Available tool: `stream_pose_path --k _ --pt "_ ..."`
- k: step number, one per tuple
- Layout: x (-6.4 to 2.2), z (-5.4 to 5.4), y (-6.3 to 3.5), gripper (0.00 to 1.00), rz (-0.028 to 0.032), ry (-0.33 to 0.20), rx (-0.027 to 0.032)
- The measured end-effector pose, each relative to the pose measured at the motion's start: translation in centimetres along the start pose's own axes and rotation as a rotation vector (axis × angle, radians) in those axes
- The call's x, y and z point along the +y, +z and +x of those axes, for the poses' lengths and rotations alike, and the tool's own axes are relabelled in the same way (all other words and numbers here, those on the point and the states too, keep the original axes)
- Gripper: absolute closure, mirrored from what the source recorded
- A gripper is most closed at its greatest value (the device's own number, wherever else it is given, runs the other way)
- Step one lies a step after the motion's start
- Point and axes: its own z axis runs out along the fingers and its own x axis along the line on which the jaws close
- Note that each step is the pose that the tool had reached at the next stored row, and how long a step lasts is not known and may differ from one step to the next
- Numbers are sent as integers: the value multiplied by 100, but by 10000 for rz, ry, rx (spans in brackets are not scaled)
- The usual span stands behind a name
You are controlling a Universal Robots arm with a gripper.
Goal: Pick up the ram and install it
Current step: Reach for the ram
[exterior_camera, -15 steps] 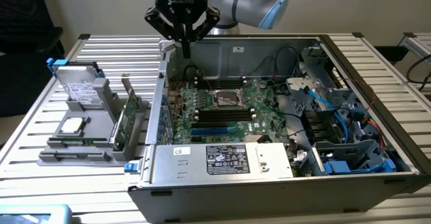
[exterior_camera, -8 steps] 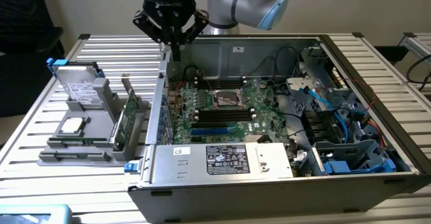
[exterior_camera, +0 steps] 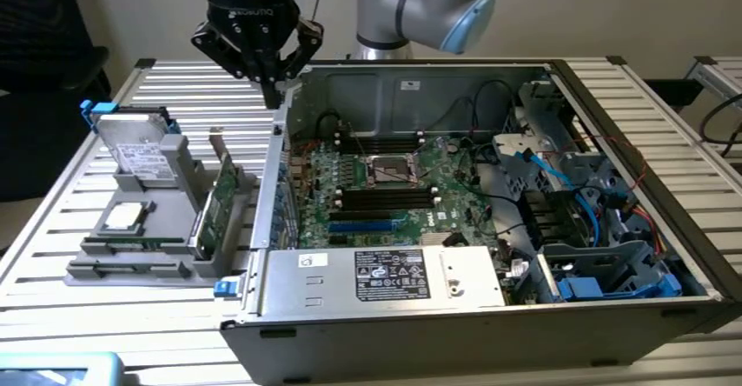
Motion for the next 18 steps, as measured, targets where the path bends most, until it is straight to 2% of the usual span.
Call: stream_pose_path --k 6,18 --pt "-51 248 43 89 0 0 1" --pt "-161 683 183 89 3 2 47"
